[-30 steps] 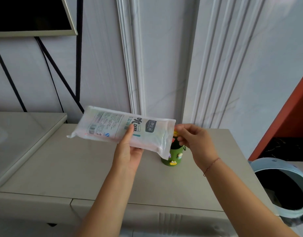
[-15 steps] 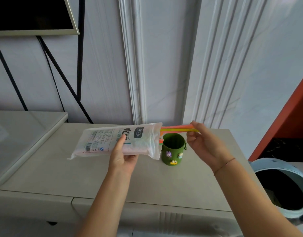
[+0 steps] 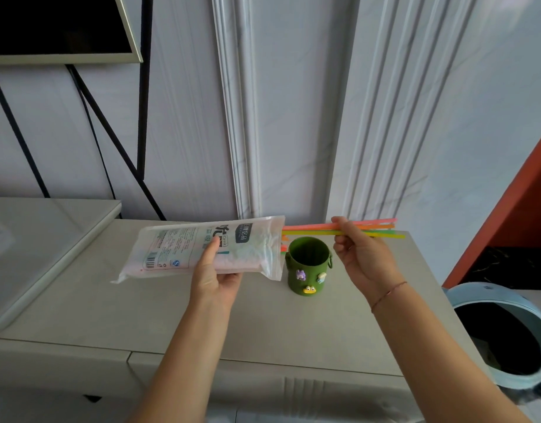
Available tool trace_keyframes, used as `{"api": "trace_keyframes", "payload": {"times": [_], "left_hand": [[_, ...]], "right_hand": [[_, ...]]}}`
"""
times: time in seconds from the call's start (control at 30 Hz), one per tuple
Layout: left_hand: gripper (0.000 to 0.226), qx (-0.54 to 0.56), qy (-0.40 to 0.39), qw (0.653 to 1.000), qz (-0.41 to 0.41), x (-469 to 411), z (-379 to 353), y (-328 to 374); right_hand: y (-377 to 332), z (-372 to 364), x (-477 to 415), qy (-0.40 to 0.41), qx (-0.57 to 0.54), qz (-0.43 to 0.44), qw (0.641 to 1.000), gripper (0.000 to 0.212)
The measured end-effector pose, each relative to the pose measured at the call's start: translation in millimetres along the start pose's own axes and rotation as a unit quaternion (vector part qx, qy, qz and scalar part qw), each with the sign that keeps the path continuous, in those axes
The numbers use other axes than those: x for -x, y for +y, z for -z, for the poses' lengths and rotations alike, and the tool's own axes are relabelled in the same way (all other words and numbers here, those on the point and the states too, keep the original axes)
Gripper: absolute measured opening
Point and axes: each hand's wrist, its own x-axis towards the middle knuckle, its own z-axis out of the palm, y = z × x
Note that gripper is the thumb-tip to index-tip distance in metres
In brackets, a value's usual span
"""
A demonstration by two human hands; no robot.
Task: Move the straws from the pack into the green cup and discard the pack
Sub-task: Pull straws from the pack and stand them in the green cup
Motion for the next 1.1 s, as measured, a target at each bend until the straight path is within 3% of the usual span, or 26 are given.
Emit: {"api": "trace_keyframes", "payload": {"times": [0.33, 1.1], "left_hand": [[0.038, -0.001, -0.008, 1.000, 0.016, 2, -3, -16], [0.020, -0.012, 0.018, 1.000, -0.015, -14, 18, 20]], "right_hand": [[12, -8, 7, -0.067, 0.026, -0.006, 0.997, 0.008], [-44, 35, 1, 0.067, 0.095, 0.079, 0.990, 0.007]]}}
